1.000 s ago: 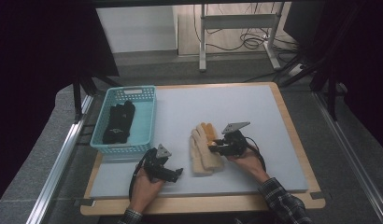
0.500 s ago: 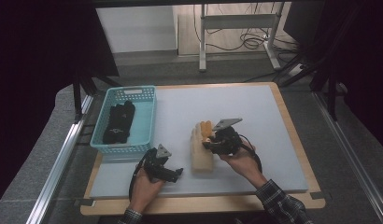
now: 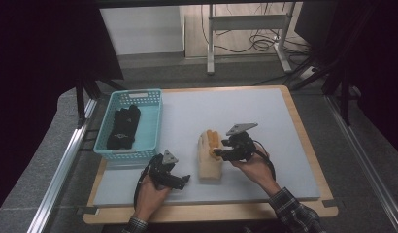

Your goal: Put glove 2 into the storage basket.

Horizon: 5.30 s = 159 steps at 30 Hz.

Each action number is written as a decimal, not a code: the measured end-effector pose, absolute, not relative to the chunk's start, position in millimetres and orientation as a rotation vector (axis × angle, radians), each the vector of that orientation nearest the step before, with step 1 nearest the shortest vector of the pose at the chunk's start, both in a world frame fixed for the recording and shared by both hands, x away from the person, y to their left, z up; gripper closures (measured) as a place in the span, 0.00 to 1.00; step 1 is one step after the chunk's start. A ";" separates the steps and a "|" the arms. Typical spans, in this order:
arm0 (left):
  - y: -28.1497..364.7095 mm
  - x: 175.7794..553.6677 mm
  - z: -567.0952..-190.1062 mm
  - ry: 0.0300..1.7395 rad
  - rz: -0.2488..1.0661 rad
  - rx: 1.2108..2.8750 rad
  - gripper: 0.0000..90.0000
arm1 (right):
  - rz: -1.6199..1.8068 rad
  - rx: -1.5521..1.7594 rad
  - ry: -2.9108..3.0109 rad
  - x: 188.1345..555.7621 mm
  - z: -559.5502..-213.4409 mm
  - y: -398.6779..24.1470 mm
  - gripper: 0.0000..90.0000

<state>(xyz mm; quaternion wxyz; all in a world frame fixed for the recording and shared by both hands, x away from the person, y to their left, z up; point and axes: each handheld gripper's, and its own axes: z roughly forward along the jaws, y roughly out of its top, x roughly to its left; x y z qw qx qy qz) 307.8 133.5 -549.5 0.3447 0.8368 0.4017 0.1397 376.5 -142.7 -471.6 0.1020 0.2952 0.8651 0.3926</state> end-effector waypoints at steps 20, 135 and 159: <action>171.3 290.2 -550.8 1.069 0.375 2.169 0.00 | 1.168 0.789 2.681 345.3 -528.6 -133.6 0.95; 59.7 364.5 -518.7 1.034 0.264 2.366 0.59 | 0.979 1.091 2.340 361.2 -531.7 -259.0 0.16; 95.9 384.5 -466.1 1.128 0.312 2.237 0.67 | 0.980 1.090 2.340 361.2 -531.7 -259.2 0.16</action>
